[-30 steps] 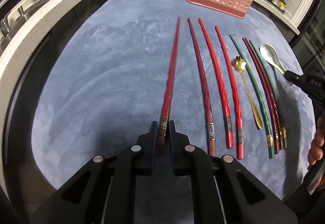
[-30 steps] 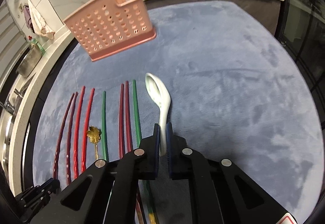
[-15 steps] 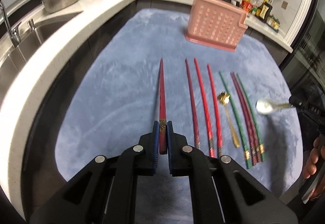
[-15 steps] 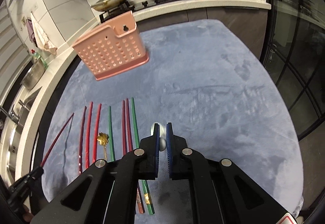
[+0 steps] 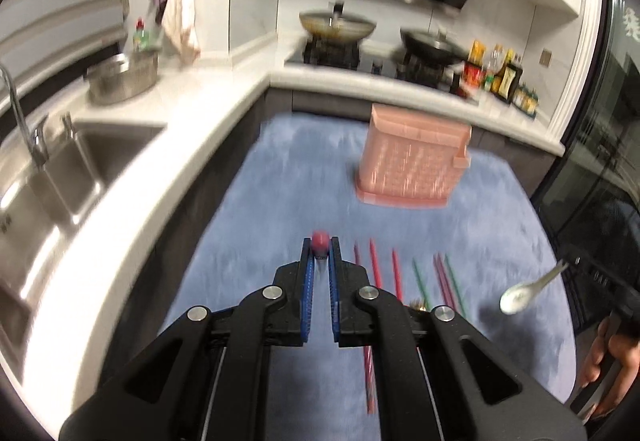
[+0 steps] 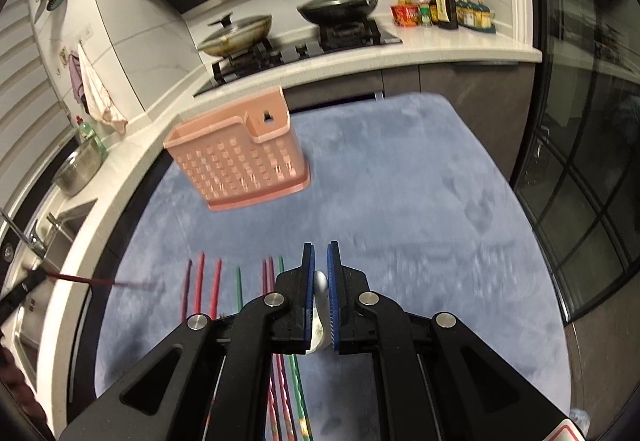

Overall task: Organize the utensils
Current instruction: 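Lift and carry the chopstick with left tool while right tool carries the spoon to the pink holder, then open left tool to drop the chopstick in the holder while right tool releases the spoon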

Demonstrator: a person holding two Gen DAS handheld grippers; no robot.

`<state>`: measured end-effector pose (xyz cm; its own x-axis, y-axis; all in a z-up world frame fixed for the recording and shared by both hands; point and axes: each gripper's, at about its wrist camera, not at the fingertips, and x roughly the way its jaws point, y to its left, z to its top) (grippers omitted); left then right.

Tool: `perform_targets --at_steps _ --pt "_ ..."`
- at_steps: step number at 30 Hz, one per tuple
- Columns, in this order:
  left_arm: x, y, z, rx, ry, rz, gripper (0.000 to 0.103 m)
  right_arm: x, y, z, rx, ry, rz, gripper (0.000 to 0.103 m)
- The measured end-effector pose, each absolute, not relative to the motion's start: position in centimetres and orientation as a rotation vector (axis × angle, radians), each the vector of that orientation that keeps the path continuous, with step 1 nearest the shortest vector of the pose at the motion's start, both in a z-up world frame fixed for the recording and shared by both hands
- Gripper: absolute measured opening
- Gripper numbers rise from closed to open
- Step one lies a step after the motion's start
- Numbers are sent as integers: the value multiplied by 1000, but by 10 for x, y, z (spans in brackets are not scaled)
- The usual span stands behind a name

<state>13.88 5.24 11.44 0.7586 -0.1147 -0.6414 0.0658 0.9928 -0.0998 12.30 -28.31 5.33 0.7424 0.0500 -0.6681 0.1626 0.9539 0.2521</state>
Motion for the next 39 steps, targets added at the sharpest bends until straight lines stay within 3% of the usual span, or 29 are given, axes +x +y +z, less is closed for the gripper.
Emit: perform_targets --at_steps 14,19,25,39 --pt "233 14 241 -105 434 -178 7 221 -292 124 324 599 10 6" --pt "265 -1 263 -134 372 -195 7 262 -288 145 307 548 14 6" --pt "312 -18 251 -141 379 -184 7 306 -281 144 299 541 23 6" --pt "367 -19 174 -150 543 -154 7 363 -271 77 296 675 25 6"
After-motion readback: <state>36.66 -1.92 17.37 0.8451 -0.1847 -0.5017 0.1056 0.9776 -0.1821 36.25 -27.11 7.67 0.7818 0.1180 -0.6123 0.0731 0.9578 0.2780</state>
